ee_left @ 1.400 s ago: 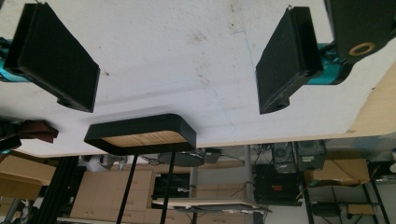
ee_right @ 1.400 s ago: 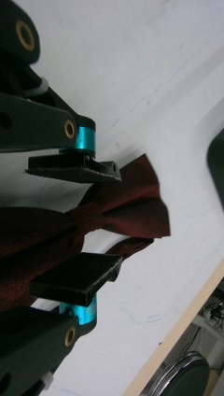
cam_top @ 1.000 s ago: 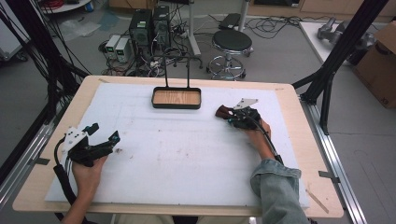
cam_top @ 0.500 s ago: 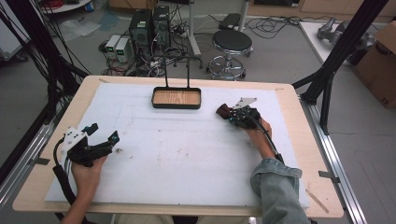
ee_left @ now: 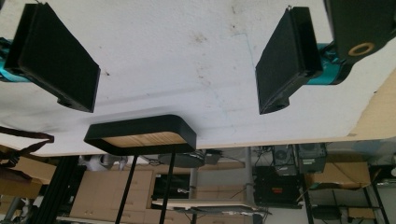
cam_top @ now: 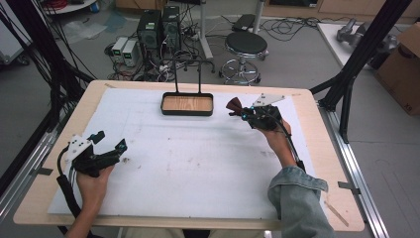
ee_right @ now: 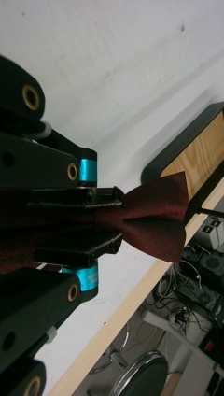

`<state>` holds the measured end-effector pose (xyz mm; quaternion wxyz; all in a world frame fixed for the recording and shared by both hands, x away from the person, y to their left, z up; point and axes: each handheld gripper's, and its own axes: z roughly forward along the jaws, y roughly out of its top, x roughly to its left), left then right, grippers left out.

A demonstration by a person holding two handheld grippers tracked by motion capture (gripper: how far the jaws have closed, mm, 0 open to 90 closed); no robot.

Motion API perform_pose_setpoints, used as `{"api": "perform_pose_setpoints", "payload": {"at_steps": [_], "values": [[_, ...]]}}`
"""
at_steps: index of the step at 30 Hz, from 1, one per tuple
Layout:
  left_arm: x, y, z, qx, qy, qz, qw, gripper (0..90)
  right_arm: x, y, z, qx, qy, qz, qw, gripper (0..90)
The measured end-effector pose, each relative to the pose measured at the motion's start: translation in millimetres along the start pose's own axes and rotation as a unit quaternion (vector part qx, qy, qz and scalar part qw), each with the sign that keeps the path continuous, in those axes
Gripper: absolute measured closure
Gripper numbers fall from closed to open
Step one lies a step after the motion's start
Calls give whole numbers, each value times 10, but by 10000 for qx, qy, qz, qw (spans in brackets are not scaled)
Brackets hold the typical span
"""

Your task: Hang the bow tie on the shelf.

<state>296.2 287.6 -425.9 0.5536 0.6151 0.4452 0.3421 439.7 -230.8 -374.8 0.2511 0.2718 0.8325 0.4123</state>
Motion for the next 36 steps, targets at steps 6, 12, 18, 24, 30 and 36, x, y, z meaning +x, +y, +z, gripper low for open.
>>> {"api": "perform_pose_setpoints", "payload": {"at_steps": [6, 12, 18, 24, 30, 36], "values": [[0, 1, -3, -8, -6, -12, 10000, 141, 46, 228, -55, -343, 75, -21, 9994, 769], [0, 0, -2, -20, -25, -15, 10000, 141, 80, 461, -86, -638, 88, -59, 9979, 768], [-4, -1, 0, -8, -46, -26, 10000, 141, 97, 670, -76, -873, 127, 4, 9961, 768], [-6, -2, -1, -21, -56, -26, 10000, 141, 97, 836, 36, -1009, 91, 112, 9948, 768], [-4, -3, -2, -24, -68, -28, 10000, 141, 50, 959, 157, -1135, 27, 300, 9931, 768], [-6, -5, 0, -42, -99, -66, 9999, 141, -1, 1039, 259, -1172, 28, 405, 9923, 768]]}}
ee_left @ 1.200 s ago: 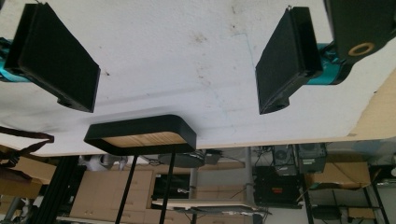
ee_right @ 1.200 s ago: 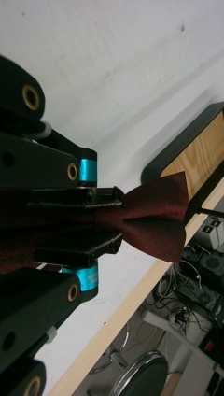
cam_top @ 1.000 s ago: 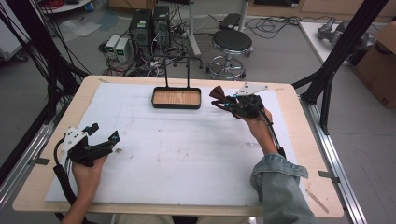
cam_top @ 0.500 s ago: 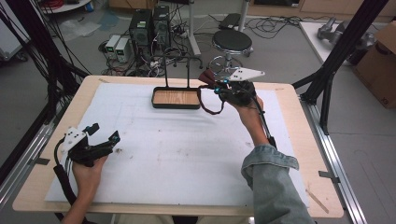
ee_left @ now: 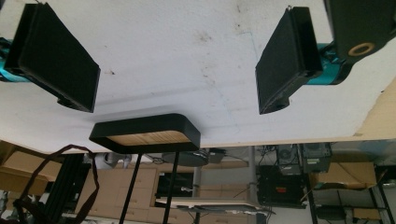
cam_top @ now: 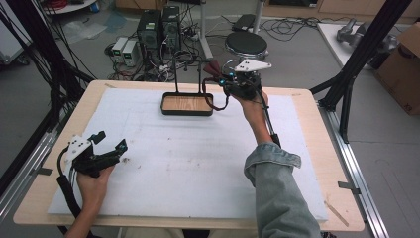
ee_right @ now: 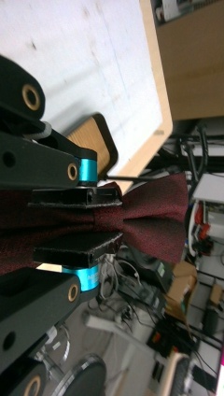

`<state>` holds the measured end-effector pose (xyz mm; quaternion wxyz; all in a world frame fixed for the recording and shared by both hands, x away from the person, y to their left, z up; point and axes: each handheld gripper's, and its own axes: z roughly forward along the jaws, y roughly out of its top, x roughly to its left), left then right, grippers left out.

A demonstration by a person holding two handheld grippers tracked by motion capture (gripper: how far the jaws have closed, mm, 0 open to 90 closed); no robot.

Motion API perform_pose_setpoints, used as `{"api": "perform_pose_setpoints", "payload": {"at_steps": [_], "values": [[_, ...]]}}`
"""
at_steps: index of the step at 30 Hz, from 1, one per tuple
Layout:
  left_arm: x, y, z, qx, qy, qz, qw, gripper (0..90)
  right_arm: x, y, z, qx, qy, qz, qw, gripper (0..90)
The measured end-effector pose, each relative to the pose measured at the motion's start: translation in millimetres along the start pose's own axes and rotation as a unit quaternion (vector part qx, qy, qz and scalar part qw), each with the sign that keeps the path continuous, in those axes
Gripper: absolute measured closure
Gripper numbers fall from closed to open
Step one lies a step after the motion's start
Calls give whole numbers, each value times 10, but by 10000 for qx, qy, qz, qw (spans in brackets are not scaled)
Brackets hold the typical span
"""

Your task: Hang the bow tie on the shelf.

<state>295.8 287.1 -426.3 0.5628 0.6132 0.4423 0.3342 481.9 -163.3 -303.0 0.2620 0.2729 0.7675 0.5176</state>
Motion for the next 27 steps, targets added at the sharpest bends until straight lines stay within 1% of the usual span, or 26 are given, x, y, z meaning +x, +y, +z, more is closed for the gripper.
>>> {"api": "perform_pose_setpoints", "payload": {"at_steps": [1, 4, 7, 9, 11, 12, 13, 14, 15, 17, 19, 20, 22, 27], "values": [[-2, 0, 1, -9, -1, -6, 10000, 141, -19, 1, 46, -3, -29, 57, 10000, 768], [0, -3, 5, 6, -14, 0, 10000, 141, -25, -9, 102, -1, -42, 97, 9999, 768], [-2, -4, 8, 0, -18, -14, 10000, 141, -12, -17, 166, 1, -33, 93, 10000, 768], [-2, -4, 10, -6, -18, -14, 10000, 142, -1, -16, 206, 13, -76, 96, 9999, 768], [-3, -5, 12, -5, -23, -15, 10000, 142, -5, -9, 242, -7, -50, 119, 9999, 768], [-2, -5, 12, -3, -31, -19, 10000, 142, -11, 6, 262, 35, -44, 131, 9999, 768], [-2, -4, 11, 3, -33, -21, 10000, 142, -5, 21, 274, 49, -61, 161, 9998, 768], [-2, -4, 11, 3, -33, -21, 10000, 142, -9, 32, 283, -18, -81, 91, 9999, 768], [-5, -5, 11, 1, -35, -29, 10000, 142, -13, 47, 294, -79, -99, 84, 9999, 768], [1, -6, 10, 3, -39, -24, 10000, 142, -23, 50, 307, -52, -144, 163, 9998, 768], [2, -7, 10, 0, -38, -24, 10000, 142, -41, 43, 319, -43, -157, 125, 9998, 768], [0, -7, 10, -4, -41, -28, 10000, 142, -64, 28, 325, -45, -227, 177, 9996, 768], [-4, -8, 12, -4, -46, -41, 10000, 142, -88, 17, 321, -58, -289, 253, 9992, 767], [-8, -11, 19, -14, -55, -53, 10000, 142, -157, -21, 337, -69, -426, 335, 9985, 767]]}}
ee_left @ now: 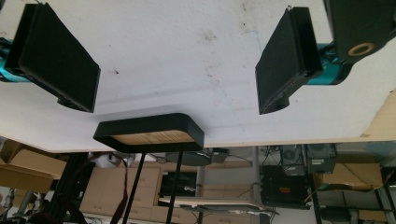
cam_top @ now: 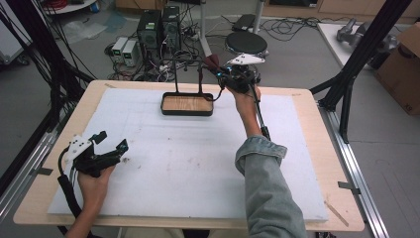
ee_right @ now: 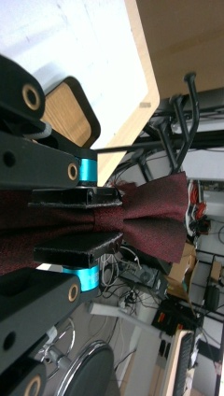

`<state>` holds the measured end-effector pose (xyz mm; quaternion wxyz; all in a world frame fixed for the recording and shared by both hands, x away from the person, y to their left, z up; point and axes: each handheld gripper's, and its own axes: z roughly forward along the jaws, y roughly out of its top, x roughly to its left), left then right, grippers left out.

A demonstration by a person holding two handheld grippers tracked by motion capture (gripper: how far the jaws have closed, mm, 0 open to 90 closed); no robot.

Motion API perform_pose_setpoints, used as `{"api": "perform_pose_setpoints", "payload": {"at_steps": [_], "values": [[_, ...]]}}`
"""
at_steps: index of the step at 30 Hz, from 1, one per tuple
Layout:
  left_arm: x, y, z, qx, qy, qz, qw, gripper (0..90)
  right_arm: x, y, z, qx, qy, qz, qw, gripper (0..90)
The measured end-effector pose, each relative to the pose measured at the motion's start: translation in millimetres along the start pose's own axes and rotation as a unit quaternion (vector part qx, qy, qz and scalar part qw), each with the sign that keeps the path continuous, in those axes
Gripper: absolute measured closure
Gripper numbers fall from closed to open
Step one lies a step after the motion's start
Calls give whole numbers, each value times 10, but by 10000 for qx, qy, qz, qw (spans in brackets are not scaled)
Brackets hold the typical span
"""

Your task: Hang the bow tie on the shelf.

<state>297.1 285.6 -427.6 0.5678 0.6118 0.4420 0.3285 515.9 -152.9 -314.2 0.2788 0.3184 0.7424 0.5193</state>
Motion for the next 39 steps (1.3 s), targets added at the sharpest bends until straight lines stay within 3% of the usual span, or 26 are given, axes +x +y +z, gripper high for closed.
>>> {"api": "perform_pose_setpoints", "payload": {"at_steps": [11, 39], "values": [[2, -1, -4, 10, -10, 1, 10000, 142, -92, -108, 71, 74, -64, 299, 9995, 758], [3, -5, -2, 29, -20, 8, 10000, 142, -125, -129, 28, 162, -151, 278, 9994, 664]]}}
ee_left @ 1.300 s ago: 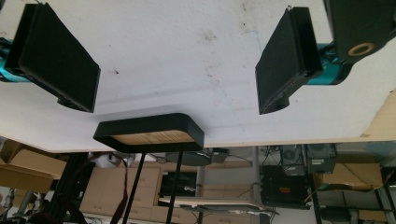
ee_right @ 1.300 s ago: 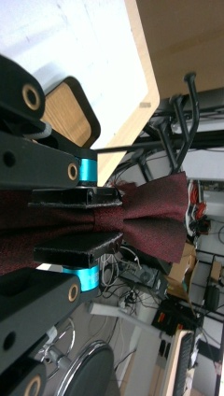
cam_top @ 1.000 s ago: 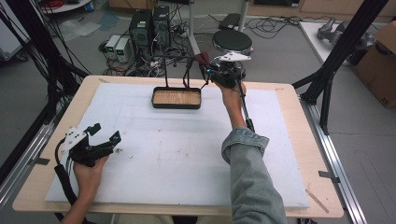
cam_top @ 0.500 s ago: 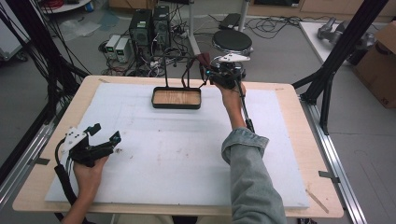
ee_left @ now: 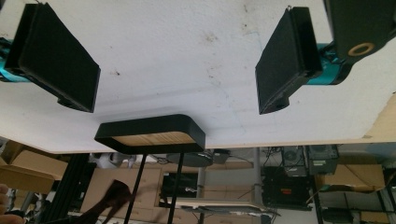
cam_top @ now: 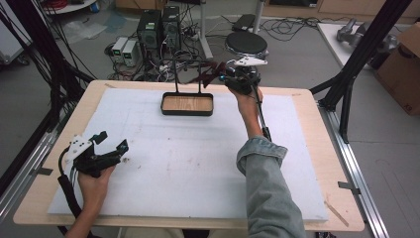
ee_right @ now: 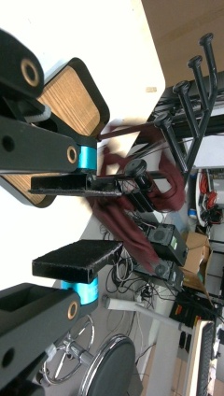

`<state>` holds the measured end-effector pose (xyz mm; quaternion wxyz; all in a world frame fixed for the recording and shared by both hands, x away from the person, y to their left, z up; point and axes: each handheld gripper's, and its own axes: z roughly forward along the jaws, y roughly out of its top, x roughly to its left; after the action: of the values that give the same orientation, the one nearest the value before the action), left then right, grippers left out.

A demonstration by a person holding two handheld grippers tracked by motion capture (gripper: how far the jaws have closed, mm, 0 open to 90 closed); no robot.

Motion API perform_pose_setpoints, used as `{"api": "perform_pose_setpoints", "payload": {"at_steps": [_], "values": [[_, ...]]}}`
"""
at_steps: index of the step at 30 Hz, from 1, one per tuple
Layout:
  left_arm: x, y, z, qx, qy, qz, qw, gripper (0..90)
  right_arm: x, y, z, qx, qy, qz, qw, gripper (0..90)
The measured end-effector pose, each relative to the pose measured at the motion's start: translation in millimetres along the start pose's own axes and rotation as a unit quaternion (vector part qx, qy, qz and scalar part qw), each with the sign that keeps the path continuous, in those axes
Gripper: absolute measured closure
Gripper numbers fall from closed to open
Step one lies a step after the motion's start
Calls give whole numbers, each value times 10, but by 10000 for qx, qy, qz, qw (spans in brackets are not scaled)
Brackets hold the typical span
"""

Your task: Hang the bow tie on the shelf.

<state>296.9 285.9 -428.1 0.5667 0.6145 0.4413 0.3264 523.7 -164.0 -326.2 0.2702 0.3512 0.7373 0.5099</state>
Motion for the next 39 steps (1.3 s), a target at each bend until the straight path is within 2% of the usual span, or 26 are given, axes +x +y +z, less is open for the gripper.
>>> {"api": "perform_pose_setpoints", "payload": {"at_steps": [7, 14, 26, 32, 38, 39], "values": [[-2, 0, 1, 0, 0, -4, 10000, 142, -22, 41, -103, -87, -11, 11, 10000, 635], [0, 1, -1, 0, 4, -8, 10000, 142, -41, 136, -301, -235, -32, -38, 9997, 588], [-5, -2, 18, -21, 1, -44, 10000, 142, -77, 236, -637, -493, -29, 123, 9987, 467], [-7, -6, 35, -24, -5, -67, 10000, 142, -119, 239, -916, -766, -109, 209, 9968, 389], [-9, -5, 43, -36, -5, -89, 10000, 142, -179, 179, -1173, -885, -78, 404, 9952, 289], [-9, -5, 43, -36, -5, -89, 10000, 142, -179, 179, -1173, -885, -78, 404, 9952, 289]]}}
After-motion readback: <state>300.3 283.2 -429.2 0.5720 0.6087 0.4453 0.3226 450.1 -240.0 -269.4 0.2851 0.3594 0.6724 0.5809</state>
